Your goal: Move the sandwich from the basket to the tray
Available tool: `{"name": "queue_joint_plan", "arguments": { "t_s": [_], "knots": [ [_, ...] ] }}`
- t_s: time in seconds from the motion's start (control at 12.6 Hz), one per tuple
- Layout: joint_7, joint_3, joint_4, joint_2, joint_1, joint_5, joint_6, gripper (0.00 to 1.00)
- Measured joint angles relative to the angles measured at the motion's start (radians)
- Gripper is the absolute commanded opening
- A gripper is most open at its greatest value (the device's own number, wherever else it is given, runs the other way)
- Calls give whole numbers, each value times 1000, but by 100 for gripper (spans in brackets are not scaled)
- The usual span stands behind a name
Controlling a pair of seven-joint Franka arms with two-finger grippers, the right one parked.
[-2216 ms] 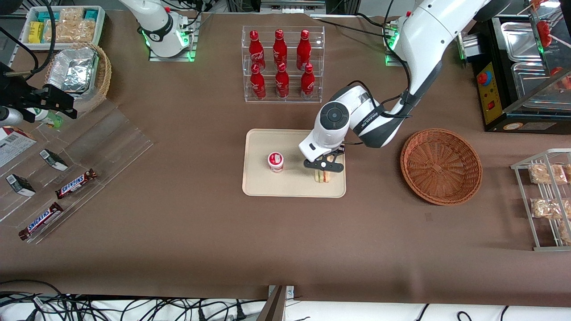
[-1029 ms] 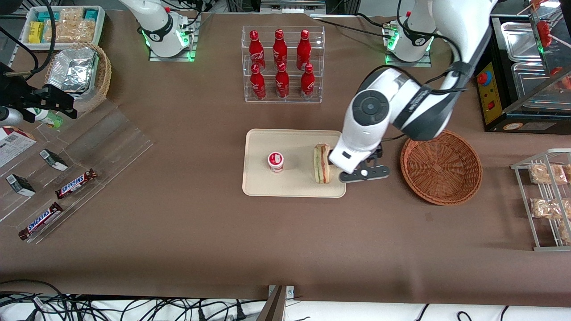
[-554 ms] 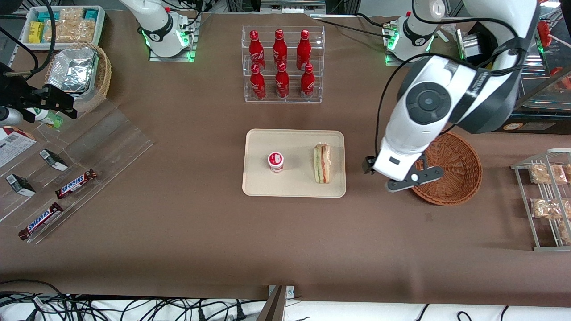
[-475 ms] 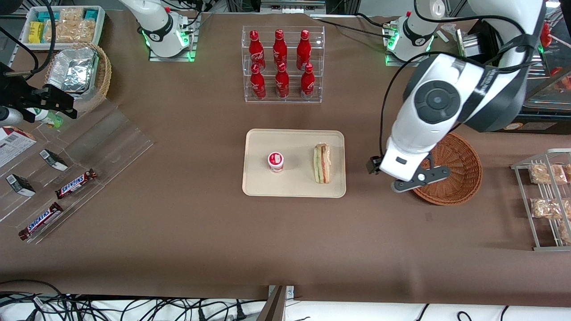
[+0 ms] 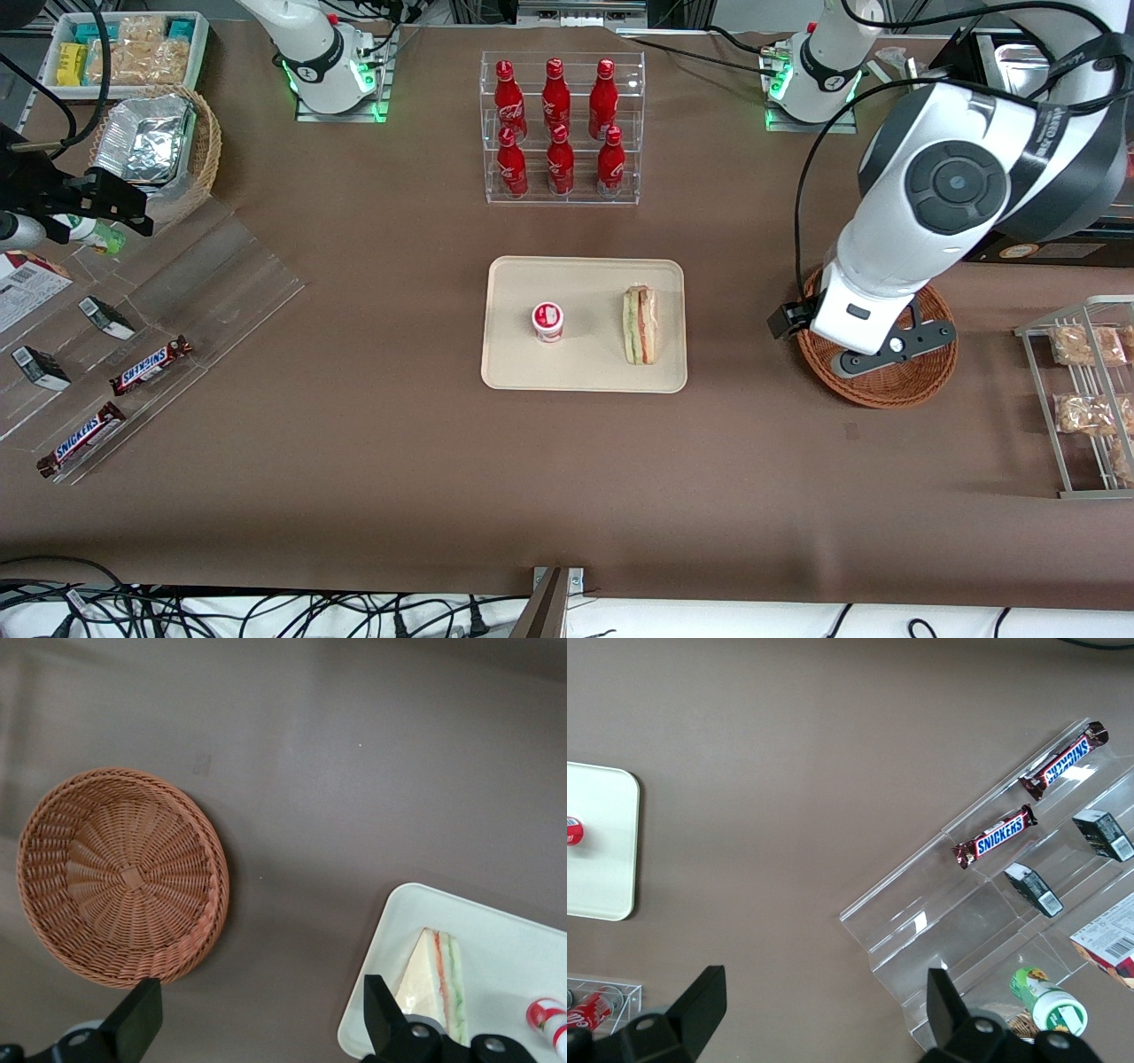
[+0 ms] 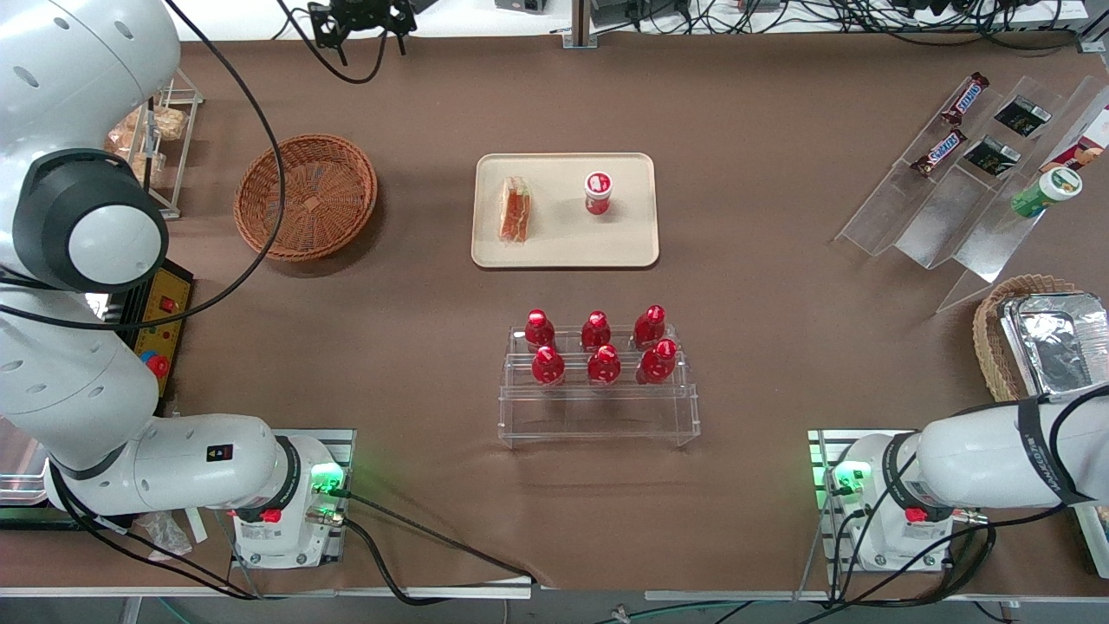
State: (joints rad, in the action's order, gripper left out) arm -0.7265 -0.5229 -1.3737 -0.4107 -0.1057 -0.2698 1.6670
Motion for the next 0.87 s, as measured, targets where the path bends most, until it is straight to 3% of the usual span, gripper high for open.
{"name": "queue_joint_plan", "arguments": {
  "t_s": [0.47,0.87],
  "knots": [
    [399,246,-97,184,6,175,-34,100],
    [681,405,-163,271,36,228,-40,100]
  ]
}}
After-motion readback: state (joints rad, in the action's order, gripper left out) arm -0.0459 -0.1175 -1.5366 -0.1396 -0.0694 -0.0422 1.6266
